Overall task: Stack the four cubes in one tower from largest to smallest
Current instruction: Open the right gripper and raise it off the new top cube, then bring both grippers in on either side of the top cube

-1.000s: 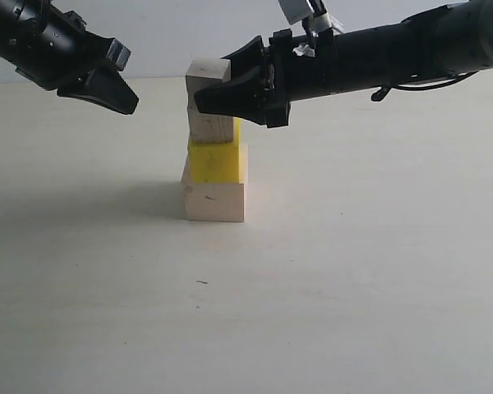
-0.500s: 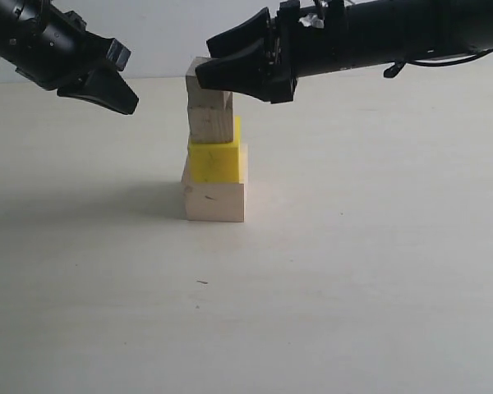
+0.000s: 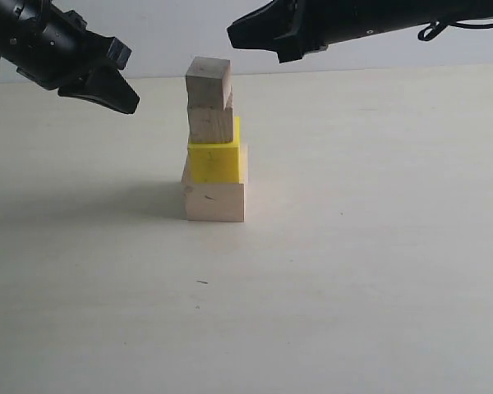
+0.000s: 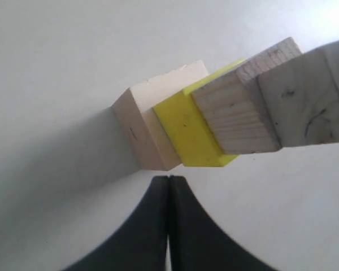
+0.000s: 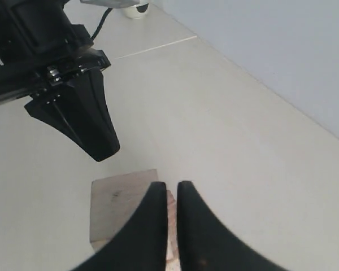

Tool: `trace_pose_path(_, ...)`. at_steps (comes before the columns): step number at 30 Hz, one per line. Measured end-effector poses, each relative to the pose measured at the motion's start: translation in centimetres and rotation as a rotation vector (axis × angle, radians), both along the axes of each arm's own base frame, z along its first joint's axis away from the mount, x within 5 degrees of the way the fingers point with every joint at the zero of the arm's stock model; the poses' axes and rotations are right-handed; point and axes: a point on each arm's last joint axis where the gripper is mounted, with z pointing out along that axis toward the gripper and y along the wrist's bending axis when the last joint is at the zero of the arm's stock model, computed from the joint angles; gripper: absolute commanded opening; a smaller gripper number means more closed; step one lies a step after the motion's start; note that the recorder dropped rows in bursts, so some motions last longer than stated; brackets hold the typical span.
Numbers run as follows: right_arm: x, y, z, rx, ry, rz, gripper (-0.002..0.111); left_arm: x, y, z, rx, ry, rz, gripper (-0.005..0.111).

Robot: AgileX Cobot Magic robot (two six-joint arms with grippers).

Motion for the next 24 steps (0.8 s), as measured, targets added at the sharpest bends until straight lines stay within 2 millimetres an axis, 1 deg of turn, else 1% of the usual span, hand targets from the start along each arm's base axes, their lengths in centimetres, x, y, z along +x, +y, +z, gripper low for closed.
trace_pose_path(5, -0.6, -0.2, 0.9, -0.005, 0.057, -0.02, 0.0, 0.0, -0.1, 0.0, -0.01, 0.004, 0.002, 0.0)
trace_pose_path(8, -0.9, -0.5, 1.0, -0.052, 0.097, -0.036, 0.0, -0.1, -0.2, 0.1, -0.022, 0.015, 0.0, 0.0)
trace_pose_path(11, -1.0, -0.7, 0.6, -0.091, 0.147, -0.057, 0.0, -0.1, -0.3, 0.2, -0.038, 0.019, -0.001, 0.0)
trace_pose_path(16, -1.0, -0.8, 0.3, -0.107, 0.181, -0.068, 0.0, -0.1, -0.5, 0.3, -0.07, 0.019, -0.002, 0.0)
trace_pose_path(24, -0.3, -0.5, -1.5, -0.102, 0.246, -0.072, 0.0, -0.1, -1.0, 0.8, -0.138, -0.001, -0.025, 0.0)
